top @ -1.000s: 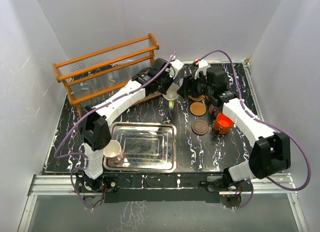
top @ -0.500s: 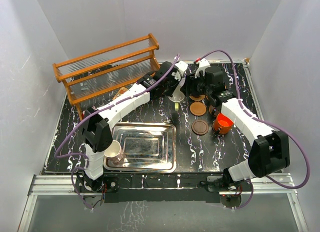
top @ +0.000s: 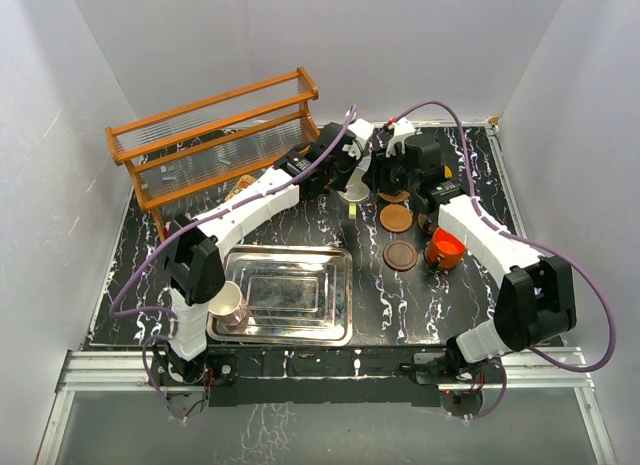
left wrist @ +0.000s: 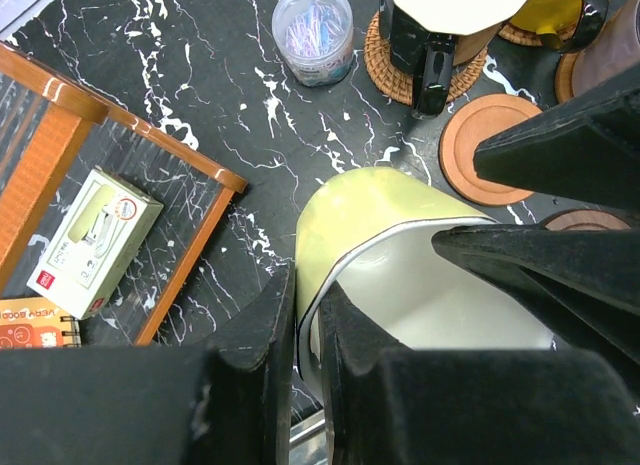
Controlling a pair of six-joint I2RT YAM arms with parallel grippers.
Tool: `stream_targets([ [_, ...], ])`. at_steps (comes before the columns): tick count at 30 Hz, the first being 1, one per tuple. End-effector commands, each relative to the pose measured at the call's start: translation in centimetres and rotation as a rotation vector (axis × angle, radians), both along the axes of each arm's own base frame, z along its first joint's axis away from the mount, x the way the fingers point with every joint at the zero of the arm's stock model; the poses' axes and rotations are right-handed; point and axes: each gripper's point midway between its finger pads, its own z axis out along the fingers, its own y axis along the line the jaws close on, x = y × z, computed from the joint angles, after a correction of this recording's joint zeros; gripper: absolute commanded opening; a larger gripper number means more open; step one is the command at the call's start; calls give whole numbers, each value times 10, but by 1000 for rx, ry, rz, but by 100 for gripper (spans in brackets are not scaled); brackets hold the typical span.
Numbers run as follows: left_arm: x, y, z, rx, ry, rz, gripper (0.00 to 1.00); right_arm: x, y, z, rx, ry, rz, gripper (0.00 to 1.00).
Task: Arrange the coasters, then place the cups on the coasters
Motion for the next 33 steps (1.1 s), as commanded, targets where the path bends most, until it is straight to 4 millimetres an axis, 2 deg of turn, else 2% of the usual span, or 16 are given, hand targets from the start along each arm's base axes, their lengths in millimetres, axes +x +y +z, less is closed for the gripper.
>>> stream_targets([
  [1,-3,-13,69,-170,-116,-38,7,19,-21,-5,-53,-9,-98,30],
  [8,-9,-19,71,-195,-99,-71,8,23,-25,-10,-77,2,-120,19],
  [12,-13,-20,71,-204,-99,-93,8,26,-32,-7,-102,-9,-147,1],
  [13,-14,-20,72,-205,-102,-99,8,27,-35,-4,-107,-17,-159,0],
  [18,-17,-17,70,-190,-114,-122,10,29,-51,8,-93,-35,-207,0],
  [27,-29,-16,67,-176,-122,-199,39,27,-66,25,-75,-65,-250,0],
  [33,-33,-6,63,-130,-137,-213,45,27,-78,32,-75,-76,-284,0],
])
